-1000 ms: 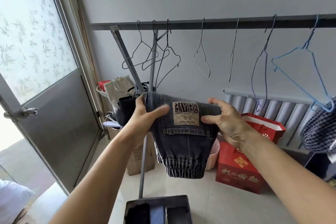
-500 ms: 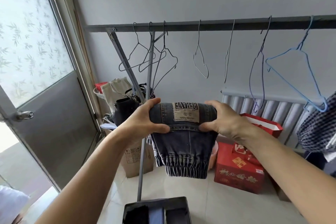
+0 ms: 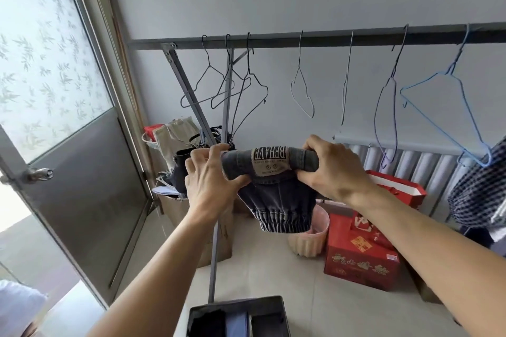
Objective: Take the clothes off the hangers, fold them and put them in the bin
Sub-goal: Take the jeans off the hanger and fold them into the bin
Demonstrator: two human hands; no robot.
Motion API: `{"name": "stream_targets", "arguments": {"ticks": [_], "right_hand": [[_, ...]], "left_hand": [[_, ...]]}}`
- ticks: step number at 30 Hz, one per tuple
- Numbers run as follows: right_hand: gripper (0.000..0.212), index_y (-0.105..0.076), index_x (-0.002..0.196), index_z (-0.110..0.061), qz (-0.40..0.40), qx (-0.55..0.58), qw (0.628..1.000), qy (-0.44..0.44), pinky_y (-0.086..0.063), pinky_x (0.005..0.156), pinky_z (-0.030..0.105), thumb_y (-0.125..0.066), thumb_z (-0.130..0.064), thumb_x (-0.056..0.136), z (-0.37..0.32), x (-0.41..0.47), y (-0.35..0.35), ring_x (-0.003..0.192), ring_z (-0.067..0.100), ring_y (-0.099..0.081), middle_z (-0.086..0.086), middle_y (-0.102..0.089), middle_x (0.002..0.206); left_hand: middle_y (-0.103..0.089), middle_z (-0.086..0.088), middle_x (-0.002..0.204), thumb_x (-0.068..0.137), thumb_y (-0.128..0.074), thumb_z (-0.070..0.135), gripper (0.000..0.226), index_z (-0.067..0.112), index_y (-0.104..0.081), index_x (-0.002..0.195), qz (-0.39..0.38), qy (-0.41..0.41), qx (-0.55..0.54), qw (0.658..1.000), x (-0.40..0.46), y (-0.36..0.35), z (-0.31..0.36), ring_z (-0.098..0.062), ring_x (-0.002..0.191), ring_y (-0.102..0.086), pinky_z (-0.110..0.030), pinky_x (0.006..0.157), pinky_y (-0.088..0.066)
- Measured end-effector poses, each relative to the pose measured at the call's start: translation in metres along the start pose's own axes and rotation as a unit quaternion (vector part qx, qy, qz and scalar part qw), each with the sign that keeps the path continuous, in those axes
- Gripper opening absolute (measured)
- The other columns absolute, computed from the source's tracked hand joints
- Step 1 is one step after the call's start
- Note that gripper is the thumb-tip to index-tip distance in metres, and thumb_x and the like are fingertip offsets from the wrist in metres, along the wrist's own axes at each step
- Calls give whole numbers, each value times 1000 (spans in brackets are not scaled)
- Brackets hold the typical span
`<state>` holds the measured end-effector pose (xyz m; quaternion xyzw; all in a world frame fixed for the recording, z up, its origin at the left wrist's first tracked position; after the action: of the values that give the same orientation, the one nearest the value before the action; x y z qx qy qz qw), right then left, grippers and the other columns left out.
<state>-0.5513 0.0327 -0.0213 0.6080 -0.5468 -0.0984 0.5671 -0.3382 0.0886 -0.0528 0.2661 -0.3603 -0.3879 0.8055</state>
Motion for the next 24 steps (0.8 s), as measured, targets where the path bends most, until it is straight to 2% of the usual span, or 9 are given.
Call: {"name": "stream_targets", "arguments": {"ticks": [2, 4, 6, 9, 12, 15, 19, 22, 24], "right_hand": [[29, -47, 92, -20, 33, -58, 998, 7, -34, 62, 31, -70, -31, 78, -1, 4, -2, 73, 31, -60, 2, -63, 76], [29, -50, 96, -16, 66, -110, 992, 22, -34, 60, 31, -69, -30, 78, -3, 4, -6, 71, 32, -63, 5, -65, 76], [33, -54, 93, -13, 99, -150, 981, 76, -38, 53, 30, -75, -27, 72, -11, -1, -13, 65, 31, -64, 4, -66, 73], [47, -57, 86, -12, 143, -171, 959, 173, -44, 47, 30, -87, -24, 52, -34, -17, -20, 66, 27, -63, 3, -63, 73], [33, -58, 90, -11, 145, -183, 938, 258, -48, 55, 36, -73, -9, 60, -53, -38, -34, 75, 28, -60, 6, -63, 82], [27, -54, 93, -14, 91, -191, 928, 306, -45, 65, 37, -63, -16, 68, -57, -63, -53, 85, 25, -58, 6, -63, 98], [45, -59, 91, -19, 21, -55, 961, 270, -45, 78, 41, -51, -63, 85, -48, -79, -55, 91, 19, -57, -3, -62, 104], [42, -57, 102, -21, 101, 82, 985, 111, -47, 81, 44, -48, -59, 88, -30, -61, -36, 94, 17, -56, -6, -57, 102], [60, -49, 122, -21, 100, 143, 984, -42, -46, 93, 44, -57, -64, 82, -3, -42, -33, 111, 17, -51, -7, -49, 119]], "left_hand": [[-43, -2, 126, 81, -72, 50, 60, 27, -47, 130, -8, 27, -34, 999, -10, -5, 2, -22, 120, -43, -43, 101, -42], [-62, -8, 118, 89, -58, 57, 51, 18, -53, 121, -107, 103, -196, 969, -21, -12, 6, -21, 96, -65, -41, 87, -55], [-69, -18, 111, 91, -48, 65, 62, 8, -55, 115, -270, 238, -407, 840, -34, -27, 13, -28, 83, -74, -39, 70, -60], [-60, -29, 127, 80, -47, 79, 95, -4, -52, 125, -359, 329, -606, 630, -35, -43, 22, -44, 102, -68, -54, 82, -58], [-67, -27, 116, 76, -51, 81, 97, -4, -59, 122, -335, 343, -702, 526, -29, -49, 23, -38, 94, -71, -57, 79, -56], [-73, -20, 94, 84, -63, 57, 65, -3, -67, 109, -313, 337, -698, 549, -33, -52, 12, -31, 78, -73, -41, 64, -61], [-74, -21, 95, 85, -63, 35, 40, -2, -75, 96, -294, 302, -690, 588, -41, -55, -1, -30, 81, -74, -40, 73, -62], [-74, -20, 103, 80, -66, 26, 37, 1, -71, 107, -264, 262, -688, 623, -43, -49, -11, -29, 85, -74, -42, 78, -61], [-74, -20, 104, 76, -72, 24, 42, 1, -69, 111, -262, 252, -682, 635, -45, -45, -16, -29, 86, -74, -42, 77, -61]]}}
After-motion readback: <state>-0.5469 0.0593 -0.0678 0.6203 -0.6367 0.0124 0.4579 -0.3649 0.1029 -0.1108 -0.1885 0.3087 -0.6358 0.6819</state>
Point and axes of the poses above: each hand's wrist, its own x-axis towards the middle knuckle, its own y-axis out of the back of the hand, z = x × y, the point moved 3 cm from there along x, towards the middle knuckle
